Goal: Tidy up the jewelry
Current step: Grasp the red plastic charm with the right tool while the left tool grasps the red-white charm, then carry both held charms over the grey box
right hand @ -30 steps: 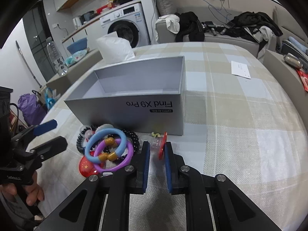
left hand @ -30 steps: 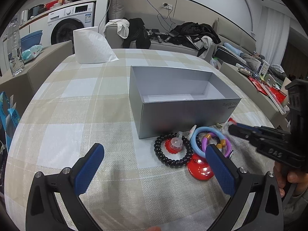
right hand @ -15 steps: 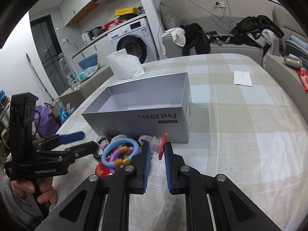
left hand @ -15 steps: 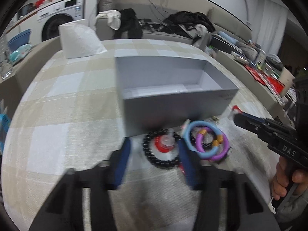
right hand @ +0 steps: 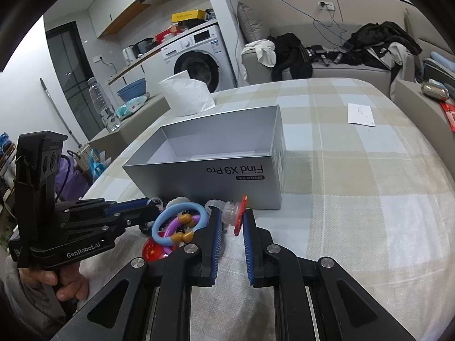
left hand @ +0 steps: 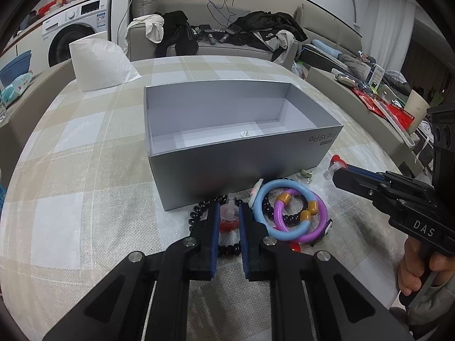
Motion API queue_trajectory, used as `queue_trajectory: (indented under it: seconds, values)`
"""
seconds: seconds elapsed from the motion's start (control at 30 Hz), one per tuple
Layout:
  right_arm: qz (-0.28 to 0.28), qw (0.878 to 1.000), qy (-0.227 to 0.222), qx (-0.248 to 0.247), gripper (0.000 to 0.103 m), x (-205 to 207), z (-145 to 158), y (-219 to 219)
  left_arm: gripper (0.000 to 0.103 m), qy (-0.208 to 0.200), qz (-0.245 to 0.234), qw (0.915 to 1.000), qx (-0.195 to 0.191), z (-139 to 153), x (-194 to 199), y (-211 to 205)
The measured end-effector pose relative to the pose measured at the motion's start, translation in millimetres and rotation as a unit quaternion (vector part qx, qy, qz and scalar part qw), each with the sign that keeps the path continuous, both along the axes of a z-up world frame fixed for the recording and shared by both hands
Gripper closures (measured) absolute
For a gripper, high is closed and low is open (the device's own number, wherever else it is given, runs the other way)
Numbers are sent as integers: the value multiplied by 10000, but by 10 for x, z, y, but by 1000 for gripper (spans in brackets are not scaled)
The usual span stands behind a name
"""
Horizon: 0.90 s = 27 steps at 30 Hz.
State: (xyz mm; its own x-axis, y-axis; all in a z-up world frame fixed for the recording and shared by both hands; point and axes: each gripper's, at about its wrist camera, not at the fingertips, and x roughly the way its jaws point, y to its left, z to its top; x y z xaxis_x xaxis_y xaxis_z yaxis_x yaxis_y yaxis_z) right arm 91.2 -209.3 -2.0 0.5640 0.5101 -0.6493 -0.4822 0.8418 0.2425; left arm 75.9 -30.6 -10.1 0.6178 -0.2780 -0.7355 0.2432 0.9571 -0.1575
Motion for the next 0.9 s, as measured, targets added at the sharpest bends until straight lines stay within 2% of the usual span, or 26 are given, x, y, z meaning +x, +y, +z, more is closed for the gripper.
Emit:
queue_trajectory:
  seconds: [0.17, 0.2, 0.9]
  values:
    - [3, 10000, 0, -18, 89, -7, 2, 9, 97, -31, -36, 10000, -4, 7, -18, -9]
    - [6, 10000, 1, -14, 89, -8, 1, 10, 101, -49, -53, 10000, -6, 13, -25, -13]
    - [17, 10000, 15, -15, 89, 10, -6, 6, 101, -424, -110, 9990, -28, 141, -126, -16]
